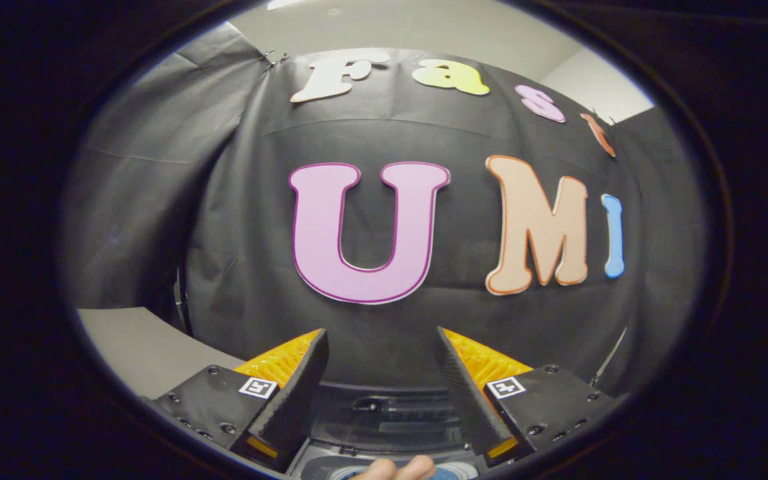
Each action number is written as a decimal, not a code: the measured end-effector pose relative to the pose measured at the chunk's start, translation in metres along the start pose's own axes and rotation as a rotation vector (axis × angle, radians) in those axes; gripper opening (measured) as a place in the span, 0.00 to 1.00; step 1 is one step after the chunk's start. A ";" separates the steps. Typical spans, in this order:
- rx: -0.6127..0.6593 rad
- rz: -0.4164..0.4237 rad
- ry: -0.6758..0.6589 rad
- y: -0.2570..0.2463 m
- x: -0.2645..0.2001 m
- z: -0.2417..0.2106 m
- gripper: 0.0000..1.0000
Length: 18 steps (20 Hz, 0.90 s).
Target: Put the clothes into the washing machine and then close the washing machine lid.
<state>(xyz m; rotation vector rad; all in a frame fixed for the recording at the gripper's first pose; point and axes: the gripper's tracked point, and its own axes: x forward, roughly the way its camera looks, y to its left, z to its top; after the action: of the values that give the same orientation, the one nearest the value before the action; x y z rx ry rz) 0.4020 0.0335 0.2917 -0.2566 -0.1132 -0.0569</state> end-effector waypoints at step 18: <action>0.100 -0.039 0.317 -0.030 0.068 -0.126 0.97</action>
<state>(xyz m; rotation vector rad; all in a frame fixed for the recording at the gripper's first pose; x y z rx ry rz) 0.4799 -0.0308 0.1863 -0.1427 0.1935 -0.1293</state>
